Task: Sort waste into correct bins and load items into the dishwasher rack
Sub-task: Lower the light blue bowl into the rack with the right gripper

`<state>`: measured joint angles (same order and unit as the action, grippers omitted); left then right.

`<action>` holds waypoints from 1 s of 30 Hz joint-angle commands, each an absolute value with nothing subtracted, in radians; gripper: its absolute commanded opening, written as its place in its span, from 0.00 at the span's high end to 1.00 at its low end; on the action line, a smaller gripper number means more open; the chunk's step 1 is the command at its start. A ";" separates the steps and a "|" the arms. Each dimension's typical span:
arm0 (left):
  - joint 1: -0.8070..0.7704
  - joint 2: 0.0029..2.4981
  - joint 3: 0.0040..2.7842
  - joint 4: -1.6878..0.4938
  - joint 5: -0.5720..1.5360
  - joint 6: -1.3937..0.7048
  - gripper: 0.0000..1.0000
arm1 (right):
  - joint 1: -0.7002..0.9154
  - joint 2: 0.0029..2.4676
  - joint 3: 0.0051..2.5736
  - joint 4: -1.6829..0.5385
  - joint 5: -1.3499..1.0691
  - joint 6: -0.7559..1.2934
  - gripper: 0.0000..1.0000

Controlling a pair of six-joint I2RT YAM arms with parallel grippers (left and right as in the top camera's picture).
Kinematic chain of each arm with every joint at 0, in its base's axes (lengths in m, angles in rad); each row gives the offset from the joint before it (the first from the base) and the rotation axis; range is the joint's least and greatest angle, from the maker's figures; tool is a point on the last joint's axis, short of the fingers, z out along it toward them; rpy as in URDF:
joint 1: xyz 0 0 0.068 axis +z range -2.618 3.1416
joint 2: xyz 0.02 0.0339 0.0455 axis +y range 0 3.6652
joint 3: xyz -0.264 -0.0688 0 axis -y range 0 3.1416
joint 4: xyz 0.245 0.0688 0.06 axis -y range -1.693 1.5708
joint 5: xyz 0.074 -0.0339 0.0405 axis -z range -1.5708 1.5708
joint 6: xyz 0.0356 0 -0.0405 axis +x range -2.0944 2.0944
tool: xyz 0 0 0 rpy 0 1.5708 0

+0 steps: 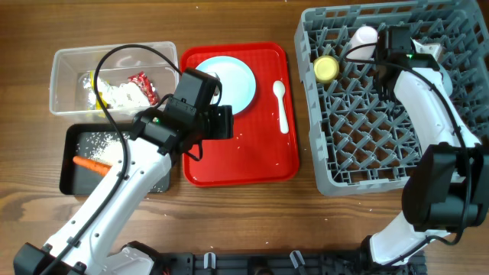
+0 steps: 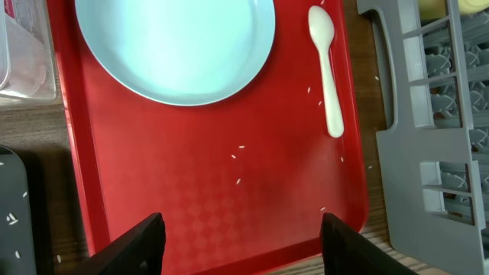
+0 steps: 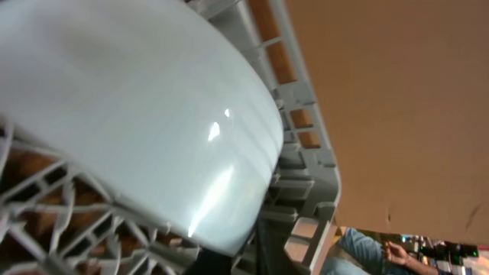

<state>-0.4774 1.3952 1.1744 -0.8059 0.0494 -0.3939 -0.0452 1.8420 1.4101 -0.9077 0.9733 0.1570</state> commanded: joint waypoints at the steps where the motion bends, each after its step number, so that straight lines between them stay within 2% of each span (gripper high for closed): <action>1: -0.473 1.401 1.190 -0.805 0.039 -0.374 0.36 | -0.032 1.857 1.401 -0.910 0.798 0.161 0.84; 4: -0.473 1.401 1.190 -0.806 0.039 -0.374 0.36 | -0.031 1.857 1.401 -0.909 0.706 0.160 0.78; 6: -0.473 1.401 1.190 -0.806 0.039 -0.374 0.36 | -0.031 1.857 1.402 -0.911 0.651 0.158 0.66; 7: -0.473 1.401 1.190 -0.806 0.039 -0.374 0.36 | -0.030 1.857 1.403 -0.916 0.616 0.157 0.46; 8: -0.473 1.401 1.190 -0.806 0.039 -0.374 0.36 | -0.029 1.856 1.404 -0.925 0.582 0.157 0.10; 9: -0.473 1.401 1.190 -0.806 0.039 -0.374 0.36 | -0.026 1.855 1.407 -0.932 0.549 0.157 0.01; 15: -0.473 1.401 1.190 -0.813 0.039 -0.374 0.35 | -0.007 1.751 1.421 -0.929 0.347 0.157 0.01; 22: -0.473 1.401 1.190 -0.765 0.005 -0.375 0.36 | -0.007 1.515 1.440 -0.909 -0.046 0.123 0.01; 27: -0.473 1.414 1.190 -0.722 -0.017 -0.375 0.38 | -0.038 1.471 1.440 -0.918 0.014 0.179 0.03; 30: -0.473 1.442 1.190 -0.706 -0.054 -0.375 0.39 | -0.061 1.478 1.438 -0.918 -0.183 0.183 0.08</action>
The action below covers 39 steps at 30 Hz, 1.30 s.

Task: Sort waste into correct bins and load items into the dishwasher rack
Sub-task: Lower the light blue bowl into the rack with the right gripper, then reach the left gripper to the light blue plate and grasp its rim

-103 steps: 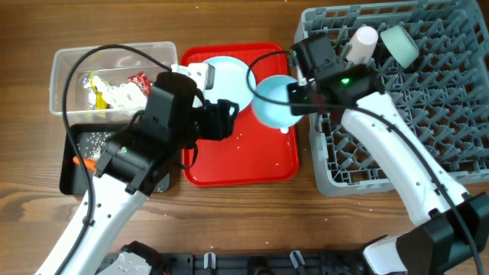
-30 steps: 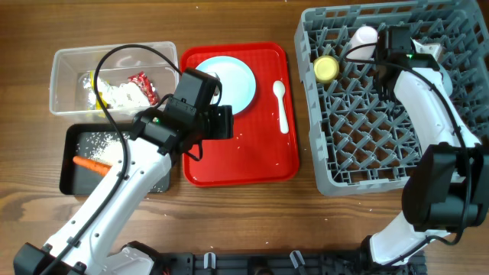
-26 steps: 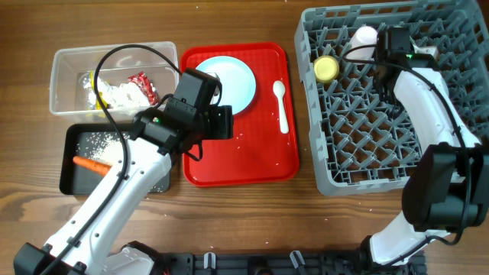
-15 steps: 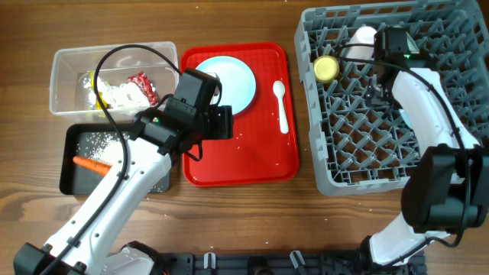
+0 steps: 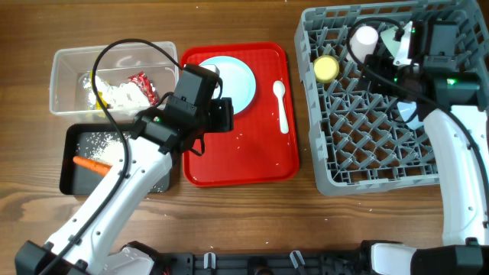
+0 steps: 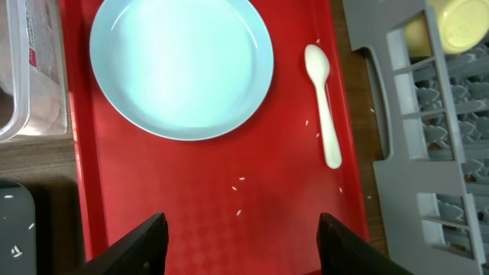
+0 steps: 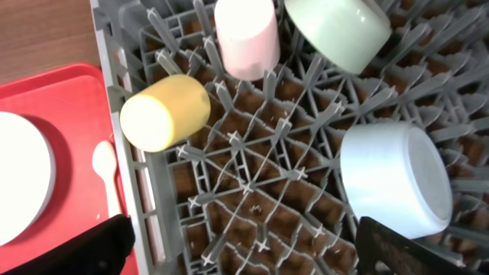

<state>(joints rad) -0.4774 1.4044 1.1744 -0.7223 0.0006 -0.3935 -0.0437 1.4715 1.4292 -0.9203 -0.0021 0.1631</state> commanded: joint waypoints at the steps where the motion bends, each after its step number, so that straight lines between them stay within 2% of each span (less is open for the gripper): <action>1: -0.473 1.458 1.190 -0.693 -0.075 -0.375 0.40 | -0.061 1.478 1.438 -0.917 -0.258 0.183 0.08; 3: -0.469 1.492 1.190 -0.663 -0.088 -0.375 0.40 | -0.058 1.478 1.438 -0.925 -0.340 0.182 0.08; 7: -0.434 1.587 1.190 -0.595 -0.089 -0.407 0.40 | -0.058 1.478 1.428 -0.963 -0.357 0.183 0.08; 11: -0.304 1.660 1.190 -0.572 -0.049 -0.580 0.44 | -0.056 1.479 1.398 -0.989 -0.356 0.179 0.08; 13: -0.265 1.687 1.190 -0.567 -0.027 -0.585 0.45 | -0.056 1.482 1.398 -0.995 -0.357 0.180 0.07; 20: -0.274 1.781 1.190 -0.507 -0.011 -0.585 0.48 | -0.056 1.482 1.398 -0.992 -0.357 0.180 0.07; 27: -0.299 1.784 1.190 -0.489 -0.054 -0.567 0.48 | -0.056 1.482 1.398 -0.993 -0.357 0.179 0.07; 33: -0.299 1.784 1.190 -0.490 -0.065 -0.374 0.53 | -0.056 1.482 1.398 -0.992 -0.356 0.179 0.07; 39: -0.299 1.785 1.190 -0.506 -0.256 -0.369 0.57 | -0.056 1.482 1.398 -0.994 -0.356 0.174 0.06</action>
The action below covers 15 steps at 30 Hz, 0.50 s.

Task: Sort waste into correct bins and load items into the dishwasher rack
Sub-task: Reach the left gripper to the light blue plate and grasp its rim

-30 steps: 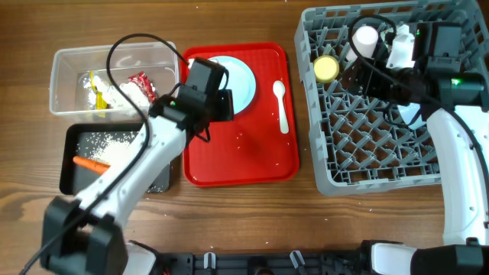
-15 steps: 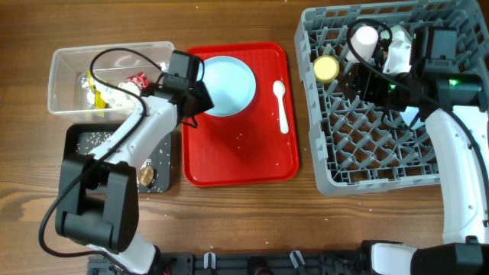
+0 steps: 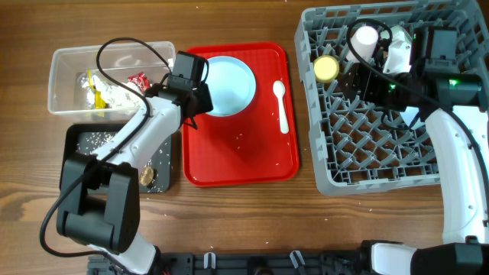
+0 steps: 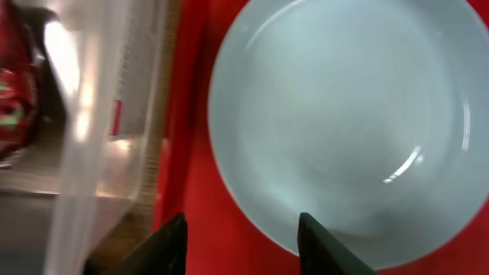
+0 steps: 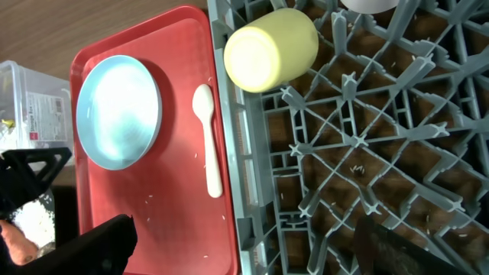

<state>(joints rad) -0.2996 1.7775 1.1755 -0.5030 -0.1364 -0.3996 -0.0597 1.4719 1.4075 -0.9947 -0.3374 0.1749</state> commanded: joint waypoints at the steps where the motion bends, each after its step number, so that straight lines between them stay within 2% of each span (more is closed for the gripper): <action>1: -0.298 1.785 1.190 -0.506 -0.271 -0.369 0.57 | -0.056 1.482 1.398 -0.994 -0.356 0.171 0.07; 10: -0.226 1.784 1.189 -0.514 -0.282 -0.370 0.58 | -0.056 1.482 1.398 -0.997 -0.356 0.157 0.05; 15: -0.219 1.784 1.190 -0.504 -0.157 -0.371 0.58 | -0.056 1.482 1.398 -0.993 -0.357 0.158 0.05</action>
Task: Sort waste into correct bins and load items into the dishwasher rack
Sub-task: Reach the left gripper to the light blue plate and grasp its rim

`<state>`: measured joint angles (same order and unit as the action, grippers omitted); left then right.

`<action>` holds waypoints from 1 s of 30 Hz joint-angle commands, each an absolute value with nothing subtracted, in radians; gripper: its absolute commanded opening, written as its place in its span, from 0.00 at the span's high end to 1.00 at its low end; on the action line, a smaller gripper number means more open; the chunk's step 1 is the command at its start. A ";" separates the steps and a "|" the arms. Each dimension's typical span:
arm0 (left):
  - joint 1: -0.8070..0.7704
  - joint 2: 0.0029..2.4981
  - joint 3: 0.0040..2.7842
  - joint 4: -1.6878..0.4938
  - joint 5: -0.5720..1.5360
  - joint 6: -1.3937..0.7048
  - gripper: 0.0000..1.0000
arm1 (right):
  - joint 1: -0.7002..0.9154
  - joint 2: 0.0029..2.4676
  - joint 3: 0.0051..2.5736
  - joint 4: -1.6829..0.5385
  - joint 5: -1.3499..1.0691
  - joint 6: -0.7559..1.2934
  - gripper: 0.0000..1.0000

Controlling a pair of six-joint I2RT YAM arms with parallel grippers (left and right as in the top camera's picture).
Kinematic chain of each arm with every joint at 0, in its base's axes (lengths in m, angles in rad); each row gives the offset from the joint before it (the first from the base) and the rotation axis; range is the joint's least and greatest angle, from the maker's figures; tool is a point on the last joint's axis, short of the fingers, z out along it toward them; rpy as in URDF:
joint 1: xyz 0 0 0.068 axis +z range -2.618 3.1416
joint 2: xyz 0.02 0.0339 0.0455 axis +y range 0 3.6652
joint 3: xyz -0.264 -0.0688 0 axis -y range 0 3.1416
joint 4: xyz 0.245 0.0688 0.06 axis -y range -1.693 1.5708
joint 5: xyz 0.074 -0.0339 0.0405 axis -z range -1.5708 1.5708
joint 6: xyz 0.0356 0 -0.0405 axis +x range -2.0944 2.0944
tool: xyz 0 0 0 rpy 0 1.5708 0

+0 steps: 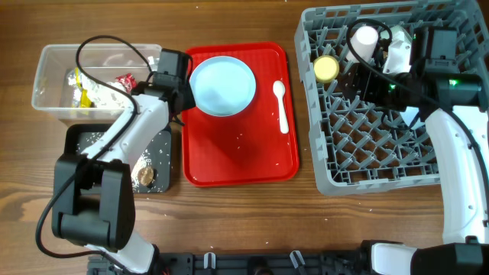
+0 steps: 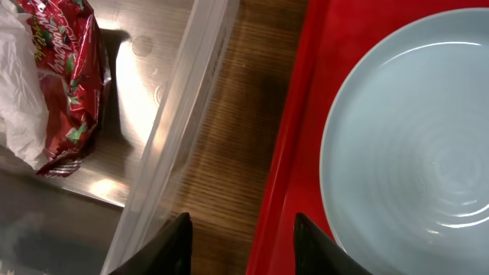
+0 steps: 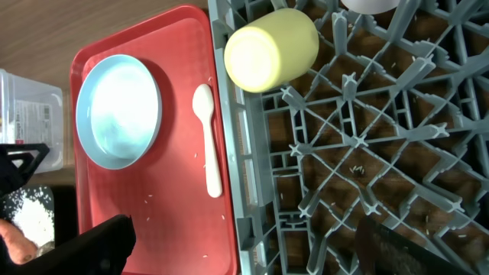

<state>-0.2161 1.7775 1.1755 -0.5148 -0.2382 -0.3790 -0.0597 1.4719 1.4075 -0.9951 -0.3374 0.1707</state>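
A light blue plate [image 1: 222, 85] and a white spoon [image 1: 281, 107] lie on the red tray [image 1: 238, 153]. My left gripper [image 2: 243, 248] is open and low, straddling the tray's left rim [image 2: 286, 153], with the plate [image 2: 412, 153] to its right and the clear bin's wall [image 2: 183, 114] to its left. Nothing is held. The grey dishwasher rack [image 1: 382, 130] holds a yellow cup [image 1: 326, 69], a pink cup [image 1: 365, 37] and bowls. Above the rack's left edge hangs my right gripper [image 3: 256, 252], open and empty.
The clear bin [image 1: 46, 57] at far left holds a red wrapper [image 2: 61, 84] and white wrappers. A black bin [image 1: 76, 141] with rice grains sits in front of it, partly under my left arm. Loose grains dot the tray.
My left gripper has moved left, from over the plate's left edge to the tray's left rim. The clear bin now sits further left. The right arm has not moved.
My left gripper was open above the tray's near half while the right one was deep at the rack's back by a white bowl. Then the right gripper was open high over the rack. Later the left was at the plate's edge, and now it is at the tray rim.
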 commanded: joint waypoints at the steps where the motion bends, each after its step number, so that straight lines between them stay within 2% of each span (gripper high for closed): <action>1: -0.223 1.784 1.190 -0.496 -0.128 -0.371 0.57 | -0.056 1.482 1.398 -0.991 -0.357 0.158 0.05; 7: -0.258 1.784 1.190 -0.456 -0.112 -0.416 0.50 | -0.056 1.482 1.398 -0.995 -0.356 0.153 0.05; 10: -0.263 1.784 1.190 -0.439 -0.105 -0.524 0.51 | -0.056 1.482 1.398 -0.990 -0.356 0.155 0.05; 18: -0.267 1.784 1.190 -0.264 -0.105 -0.533 0.49 | -0.056 1.482 1.398 -0.996 -0.357 0.160 0.05; 30: -0.266 1.787 1.189 -0.282 -0.105 -0.533 0.47 | -0.056 1.482 1.398 -1.007 -0.356 0.157 0.05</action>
